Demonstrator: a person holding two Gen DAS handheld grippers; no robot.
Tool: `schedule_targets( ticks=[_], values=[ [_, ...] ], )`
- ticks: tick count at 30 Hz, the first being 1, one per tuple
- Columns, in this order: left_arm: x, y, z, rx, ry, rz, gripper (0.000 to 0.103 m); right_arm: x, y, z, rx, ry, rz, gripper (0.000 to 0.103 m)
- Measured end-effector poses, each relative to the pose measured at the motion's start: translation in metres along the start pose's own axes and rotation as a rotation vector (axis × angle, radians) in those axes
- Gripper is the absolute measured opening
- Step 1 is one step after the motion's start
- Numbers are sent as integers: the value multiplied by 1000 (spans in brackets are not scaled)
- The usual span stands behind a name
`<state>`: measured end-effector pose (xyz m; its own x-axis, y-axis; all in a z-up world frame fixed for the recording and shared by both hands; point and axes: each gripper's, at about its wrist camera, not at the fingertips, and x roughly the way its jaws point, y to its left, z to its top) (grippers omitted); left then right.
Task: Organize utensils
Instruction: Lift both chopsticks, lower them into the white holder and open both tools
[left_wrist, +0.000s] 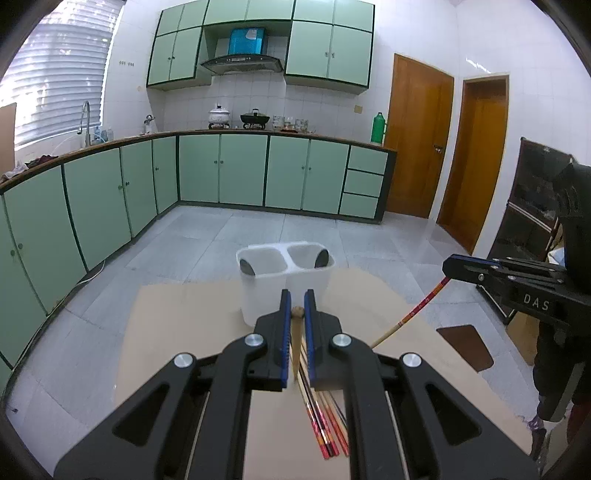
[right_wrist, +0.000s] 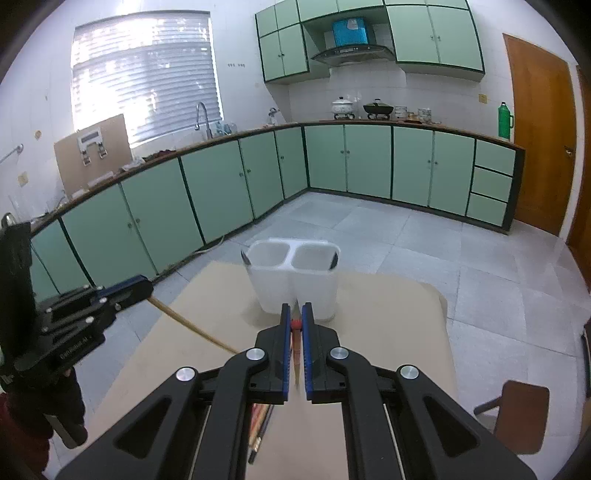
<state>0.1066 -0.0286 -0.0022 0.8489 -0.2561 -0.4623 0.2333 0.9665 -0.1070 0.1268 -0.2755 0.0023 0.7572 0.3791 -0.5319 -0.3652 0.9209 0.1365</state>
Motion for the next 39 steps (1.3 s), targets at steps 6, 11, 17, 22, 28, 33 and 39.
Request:
schedule_targets(
  ticks=[6,11,17,22,28,33,39],
  values=[
    [-5,2,36,16,-70,-9,6,-9,-3,42,-35,-74,-6,6],
    [-15,-1,76,21,-166,-22,6,-20,-8,85,-50,-149,-3,6],
    [-8,-12,119,51,-281,18,6,0,-12,122,-45,-193,-14,6],
    [27,-15,134,68,-317,72,6,40,-15,132,-36,-175,-40,6],
    [64,-3,142,20,-322,83,6,97,-24,121,-27,-81,-81,6],
    [91,-5,137,46,-298,87,6,123,-31,112,10,-20,-73,6],
    [111,3,125,24,-200,75,13,122,-29,110,-4,-17,-63,28]
  ],
)
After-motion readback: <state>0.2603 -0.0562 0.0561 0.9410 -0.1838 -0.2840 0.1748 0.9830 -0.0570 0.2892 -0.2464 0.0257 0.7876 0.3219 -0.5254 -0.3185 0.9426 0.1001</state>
